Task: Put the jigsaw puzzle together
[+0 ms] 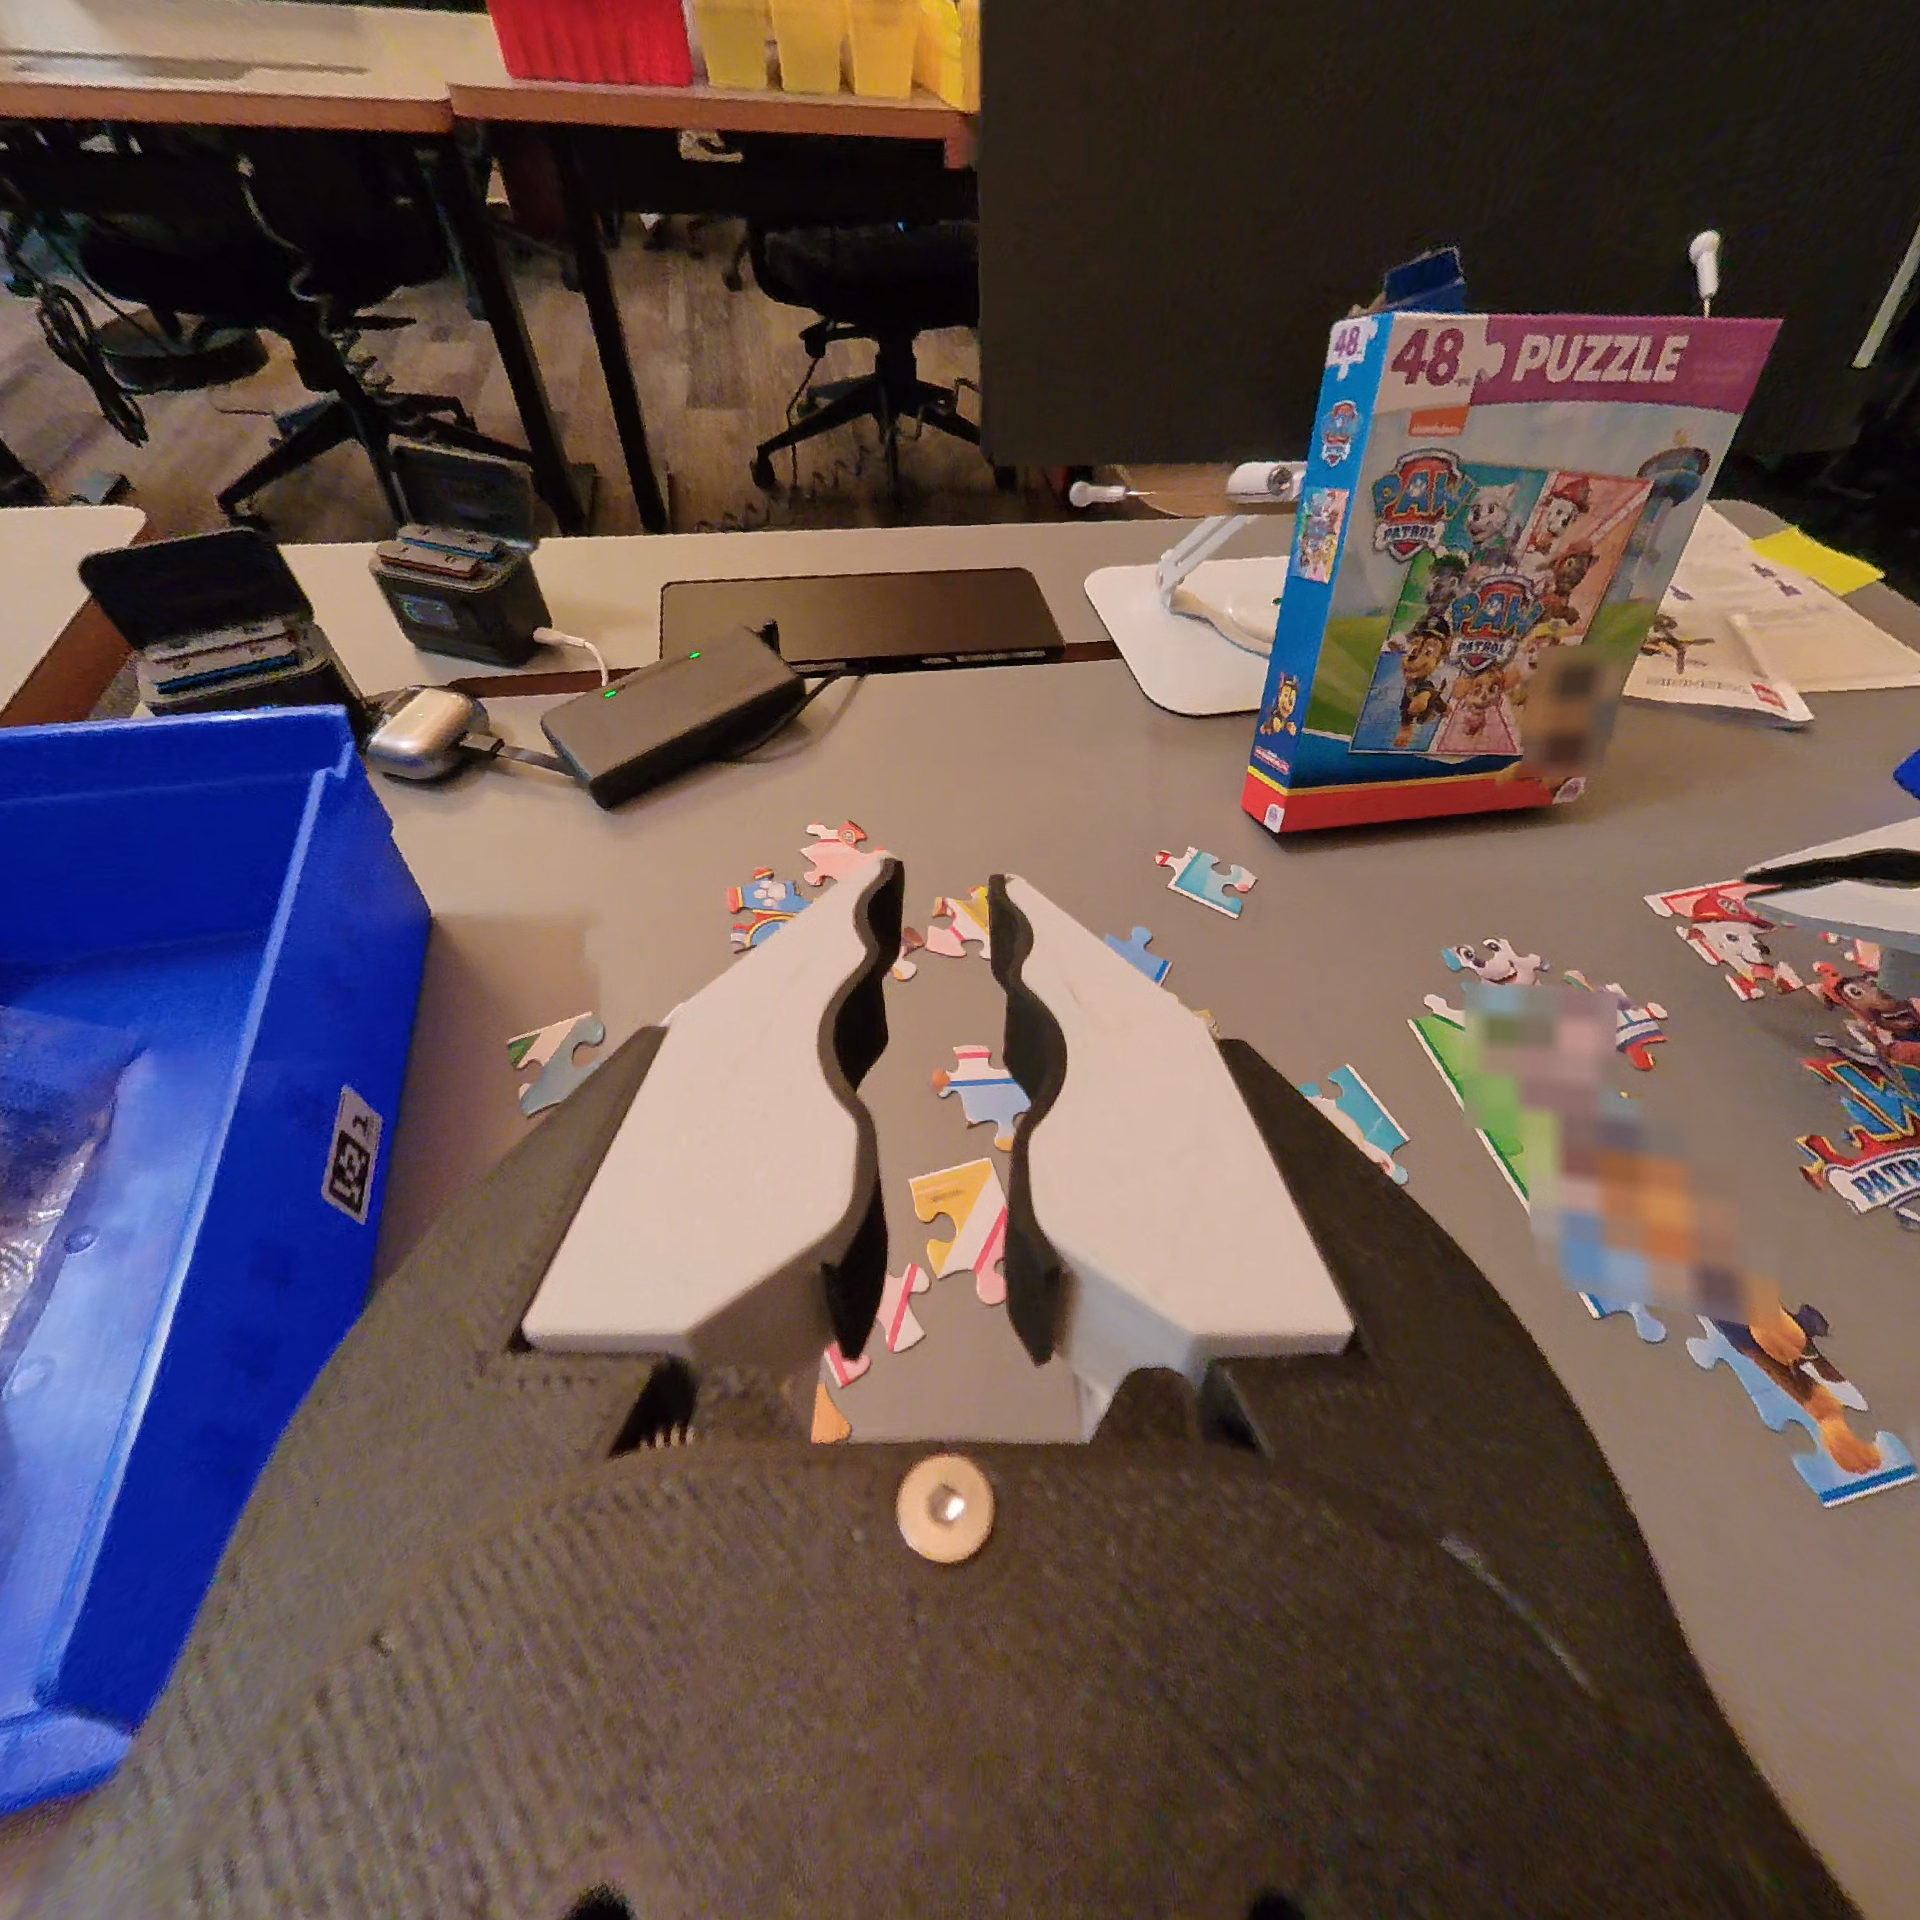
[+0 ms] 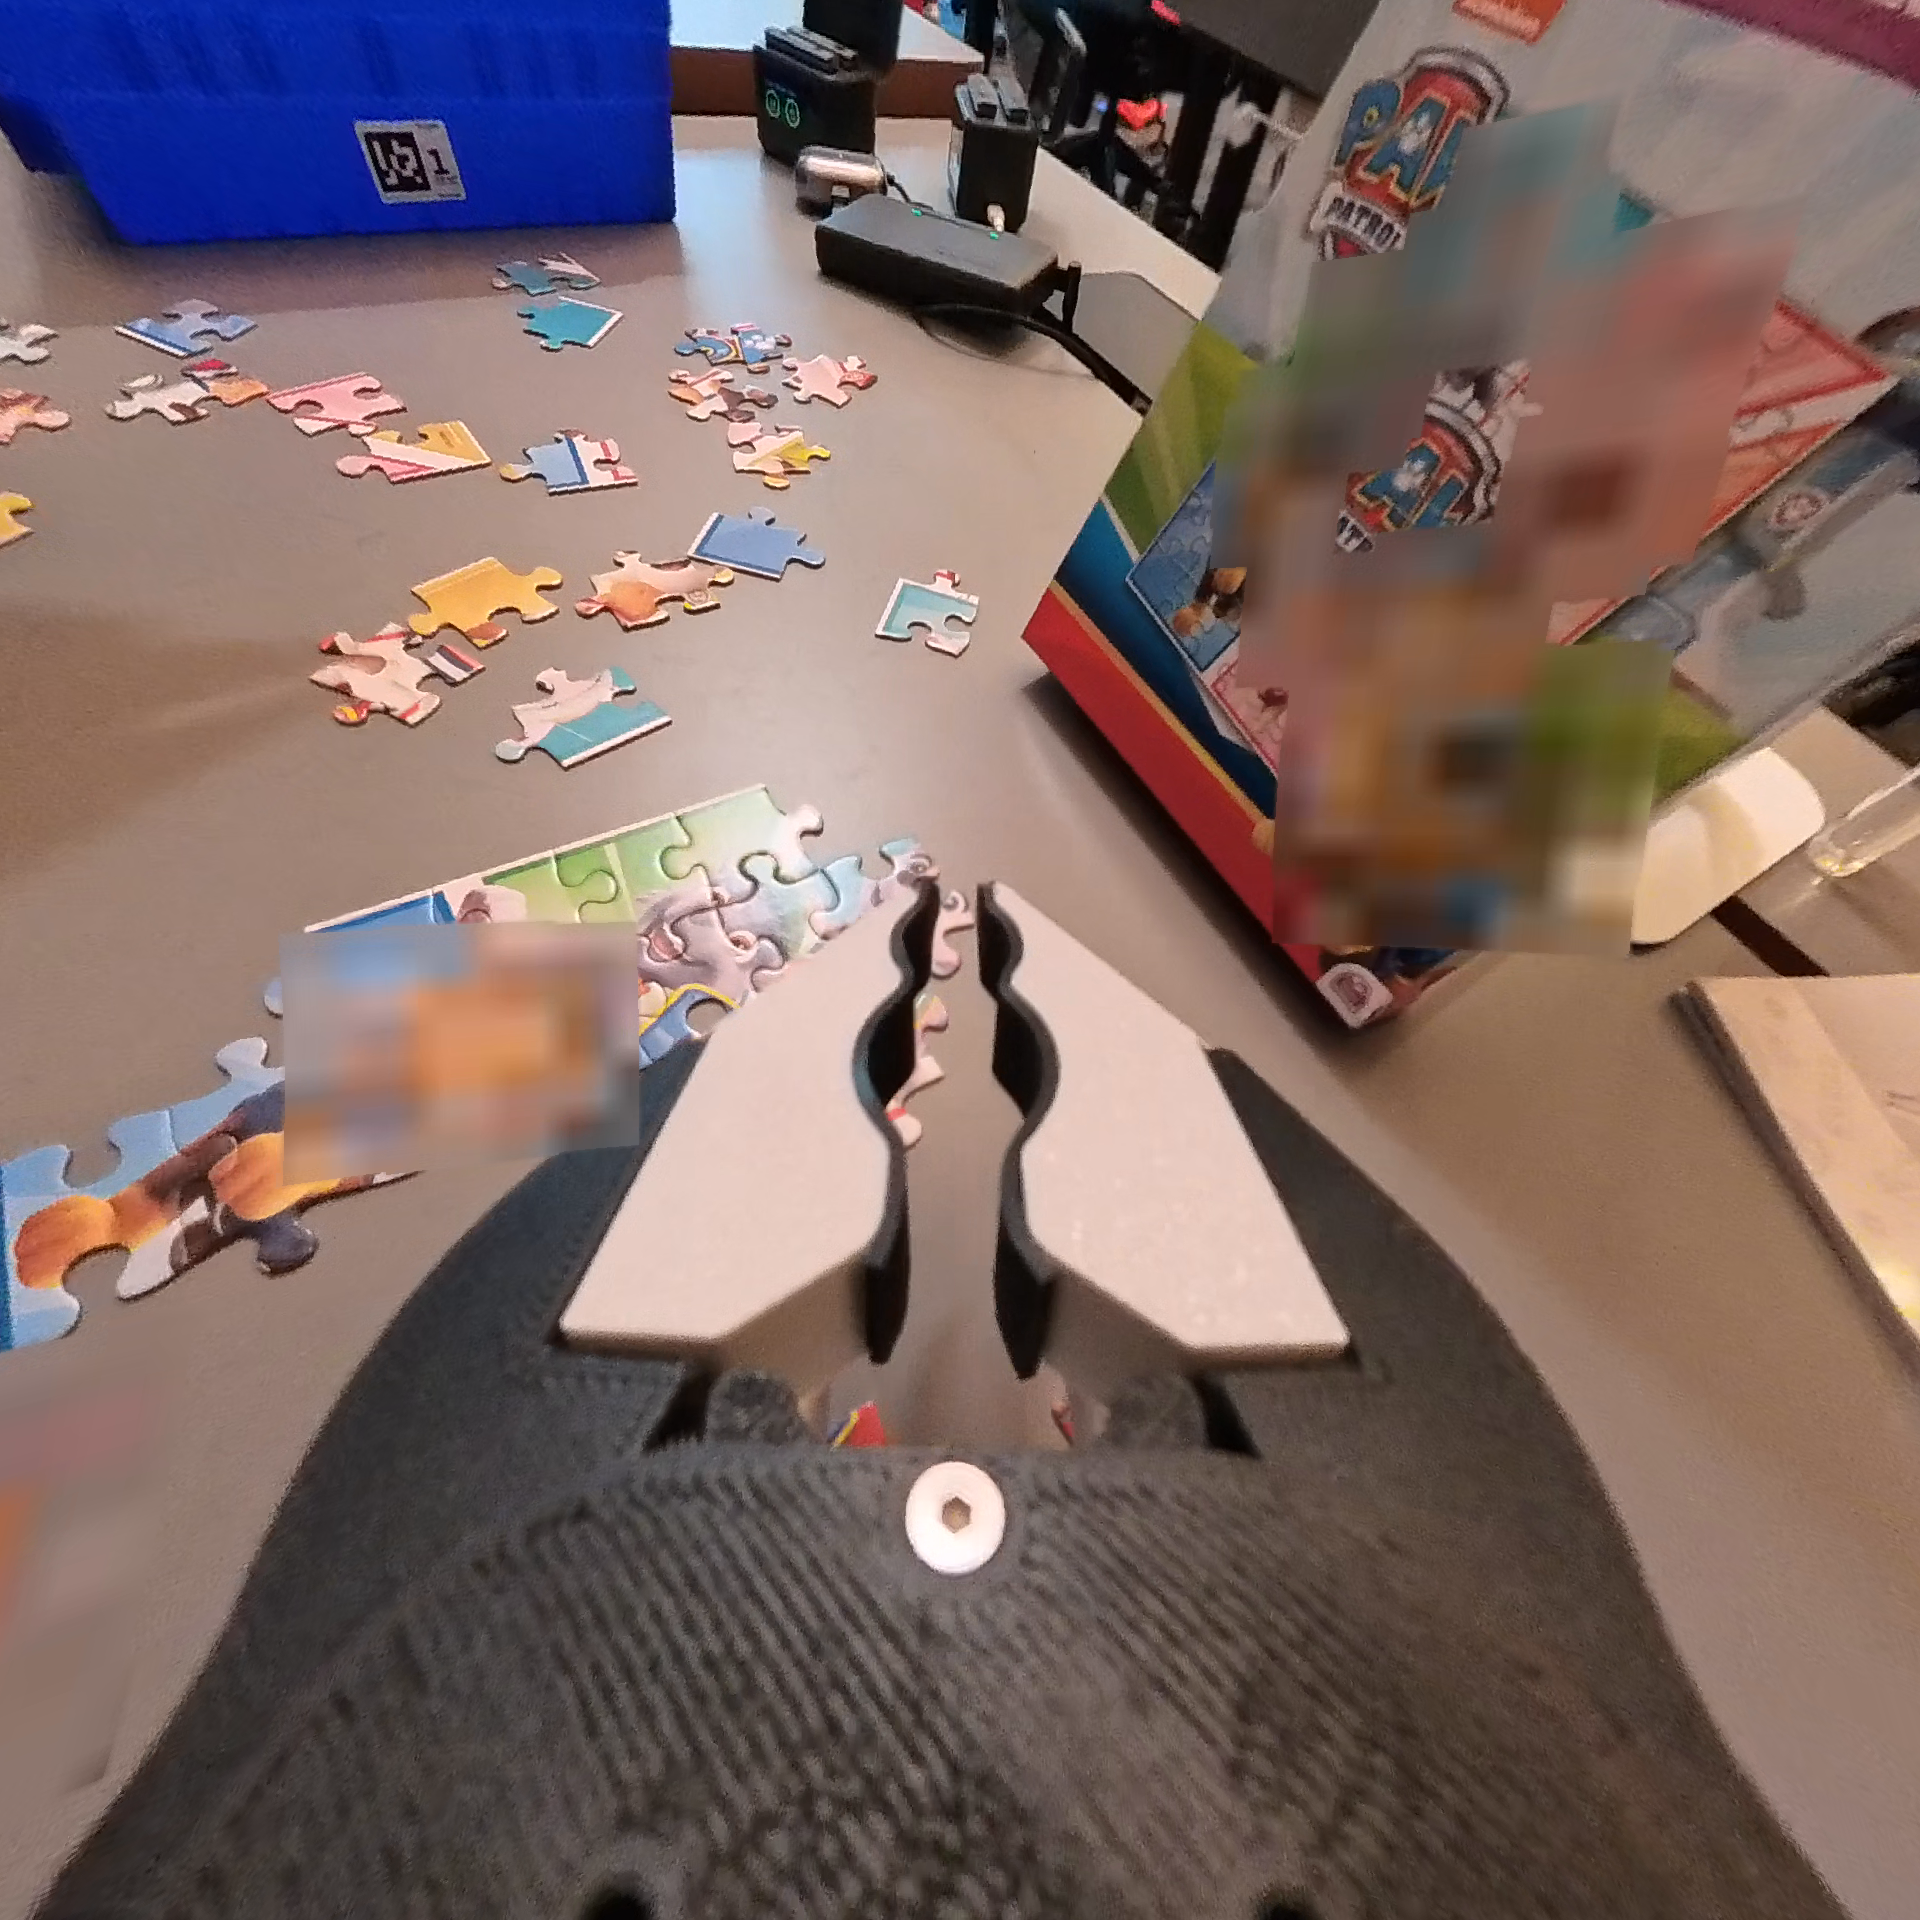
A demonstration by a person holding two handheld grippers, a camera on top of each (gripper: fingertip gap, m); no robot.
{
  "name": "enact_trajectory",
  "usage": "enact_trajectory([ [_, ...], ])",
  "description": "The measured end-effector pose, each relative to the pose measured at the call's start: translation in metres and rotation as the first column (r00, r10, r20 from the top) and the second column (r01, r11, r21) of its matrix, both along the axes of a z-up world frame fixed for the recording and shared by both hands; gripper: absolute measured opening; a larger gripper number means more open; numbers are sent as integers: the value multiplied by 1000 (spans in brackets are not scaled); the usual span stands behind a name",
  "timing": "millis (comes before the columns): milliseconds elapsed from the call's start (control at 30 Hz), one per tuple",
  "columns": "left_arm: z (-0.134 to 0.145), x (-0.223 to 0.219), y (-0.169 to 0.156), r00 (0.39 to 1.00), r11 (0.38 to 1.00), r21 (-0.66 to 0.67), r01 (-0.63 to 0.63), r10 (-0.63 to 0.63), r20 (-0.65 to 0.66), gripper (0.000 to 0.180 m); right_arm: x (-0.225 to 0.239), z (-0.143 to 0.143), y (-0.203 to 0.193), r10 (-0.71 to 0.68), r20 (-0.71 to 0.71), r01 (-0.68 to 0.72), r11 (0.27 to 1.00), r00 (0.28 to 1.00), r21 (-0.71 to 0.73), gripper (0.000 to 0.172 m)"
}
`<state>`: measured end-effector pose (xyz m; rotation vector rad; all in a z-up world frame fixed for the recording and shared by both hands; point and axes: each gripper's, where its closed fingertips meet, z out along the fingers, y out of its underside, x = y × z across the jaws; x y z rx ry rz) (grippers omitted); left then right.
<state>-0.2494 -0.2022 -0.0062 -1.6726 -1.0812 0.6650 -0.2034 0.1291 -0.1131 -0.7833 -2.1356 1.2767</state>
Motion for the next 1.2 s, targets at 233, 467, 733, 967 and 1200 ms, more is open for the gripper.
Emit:
enact_trajectory([
  [233,-15,-6,-30,996,997,-27,-77,78,44,15,-2,33,10,-49,-161,34,995,986,-94,8],
  [467,-26,-10,-56,987,991,4,-137,136,89,16,-4,41,21,-81,-152,55,984,985,-166,10],
  [733,-48,-15,-70,974,987,1,-162,160,158,16,-7,46,31,-120,-177,92,983,977,-157,10],
  [967,-47,-15,-64,977,988,-40,-150,154,147,16,-9,45,36,-132,-167,103,980,977,-169,10],
  [1200,-42,-13,-65,979,987,-41,-154,158,132,16,-10,44,37,-134,-159,106,979,978,-175,11],
])
